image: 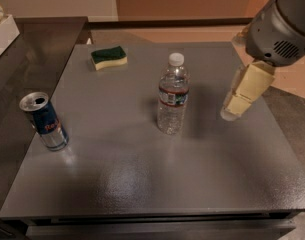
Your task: Move water bottle near sponge
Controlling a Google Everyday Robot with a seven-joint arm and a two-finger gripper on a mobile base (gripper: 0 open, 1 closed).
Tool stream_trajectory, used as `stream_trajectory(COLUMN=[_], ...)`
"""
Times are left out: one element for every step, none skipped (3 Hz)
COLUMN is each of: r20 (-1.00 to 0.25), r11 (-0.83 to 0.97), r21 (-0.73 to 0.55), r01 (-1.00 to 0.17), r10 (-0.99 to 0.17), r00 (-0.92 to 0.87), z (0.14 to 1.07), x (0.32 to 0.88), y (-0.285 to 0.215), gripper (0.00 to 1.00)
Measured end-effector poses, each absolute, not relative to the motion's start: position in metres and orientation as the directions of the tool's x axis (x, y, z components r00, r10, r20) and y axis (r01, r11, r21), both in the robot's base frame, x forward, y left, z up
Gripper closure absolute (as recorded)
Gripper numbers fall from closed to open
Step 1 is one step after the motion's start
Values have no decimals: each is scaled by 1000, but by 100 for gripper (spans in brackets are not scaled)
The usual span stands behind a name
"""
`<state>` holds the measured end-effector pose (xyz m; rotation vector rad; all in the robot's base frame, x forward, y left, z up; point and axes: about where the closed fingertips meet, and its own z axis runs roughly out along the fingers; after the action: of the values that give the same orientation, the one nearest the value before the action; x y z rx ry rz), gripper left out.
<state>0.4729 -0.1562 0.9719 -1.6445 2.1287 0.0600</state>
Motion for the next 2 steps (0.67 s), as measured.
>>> stream_trajectory(r20=[-434, -482], r11=[295, 294], r21=[-217, -201], r01=[-930, -934], r10=[-883, -860], r00=[-179, -167], z=[968, 961], x=[486, 490], y=[-129, -109], gripper=[0, 0])
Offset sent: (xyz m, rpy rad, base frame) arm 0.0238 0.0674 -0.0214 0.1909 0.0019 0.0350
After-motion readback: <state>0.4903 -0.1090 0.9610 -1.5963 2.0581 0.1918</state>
